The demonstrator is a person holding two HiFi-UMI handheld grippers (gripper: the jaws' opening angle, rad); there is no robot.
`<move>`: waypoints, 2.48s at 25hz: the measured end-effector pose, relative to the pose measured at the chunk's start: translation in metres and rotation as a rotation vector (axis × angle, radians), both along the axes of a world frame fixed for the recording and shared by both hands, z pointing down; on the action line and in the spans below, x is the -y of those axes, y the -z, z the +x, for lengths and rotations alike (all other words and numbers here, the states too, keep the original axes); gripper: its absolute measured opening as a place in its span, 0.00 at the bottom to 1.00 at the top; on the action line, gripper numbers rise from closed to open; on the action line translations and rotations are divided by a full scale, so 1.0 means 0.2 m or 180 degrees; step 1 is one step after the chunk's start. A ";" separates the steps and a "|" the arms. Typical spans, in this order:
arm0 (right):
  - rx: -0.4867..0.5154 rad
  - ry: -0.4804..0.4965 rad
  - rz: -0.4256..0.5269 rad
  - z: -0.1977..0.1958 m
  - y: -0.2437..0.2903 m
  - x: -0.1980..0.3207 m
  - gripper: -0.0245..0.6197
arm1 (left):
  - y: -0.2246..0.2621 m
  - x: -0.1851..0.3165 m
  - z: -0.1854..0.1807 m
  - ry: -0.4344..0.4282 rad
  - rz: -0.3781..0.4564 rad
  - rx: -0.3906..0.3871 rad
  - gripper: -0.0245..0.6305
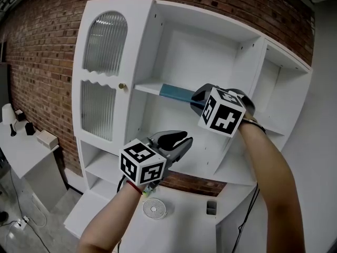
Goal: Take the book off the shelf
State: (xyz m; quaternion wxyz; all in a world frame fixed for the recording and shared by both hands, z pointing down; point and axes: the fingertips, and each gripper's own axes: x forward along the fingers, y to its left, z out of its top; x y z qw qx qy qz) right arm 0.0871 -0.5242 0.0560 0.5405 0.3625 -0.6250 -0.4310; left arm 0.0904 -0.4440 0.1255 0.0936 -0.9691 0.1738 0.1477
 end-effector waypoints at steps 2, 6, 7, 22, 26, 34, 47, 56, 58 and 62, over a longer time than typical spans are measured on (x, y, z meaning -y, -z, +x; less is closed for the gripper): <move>-0.0016 0.0002 0.0022 0.00 0.00 -0.02 0.13 | 0.00 -0.01 0.00 0.0003 0.0001 0.0011 0.16; -0.0018 -0.0002 0.0071 0.01 0.00 -0.04 0.13 | -0.01 -0.02 -0.01 0.0016 0.0005 0.0010 0.16; -0.0017 -0.0001 0.0084 0.01 0.00 -0.04 0.13 | -0.01 -0.02 -0.01 0.0019 0.0002 0.0011 0.16; 0.0054 -0.0014 0.0674 -0.04 0.01 0.01 0.22 | -0.04 -0.02 -0.03 0.0014 -0.0018 0.0044 0.16; -0.0114 -0.0107 0.0921 -0.03 0.01 0.05 0.22 | -0.05 -0.01 -0.03 0.0004 -0.0017 0.0044 0.16; -0.0164 -0.0148 0.1070 -0.03 0.00 0.10 0.15 | -0.06 0.00 -0.03 0.0002 -0.0032 0.0064 0.16; -0.0046 -0.0042 0.1262 -0.02 0.00 0.11 0.12 | -0.06 0.03 -0.04 0.0026 -0.0062 0.0036 0.16; 0.0034 0.0079 0.1451 -0.03 0.01 0.04 0.12 | -0.08 0.04 -0.03 0.0034 -0.0077 0.0050 0.16; 0.0074 0.0116 0.1501 -0.03 0.01 0.02 0.12 | -0.10 0.04 -0.03 0.0040 -0.0094 0.0053 0.16; 0.0223 0.0205 0.1608 -0.02 0.03 -0.03 0.12 | -0.12 0.04 -0.03 0.0074 -0.0111 0.0044 0.16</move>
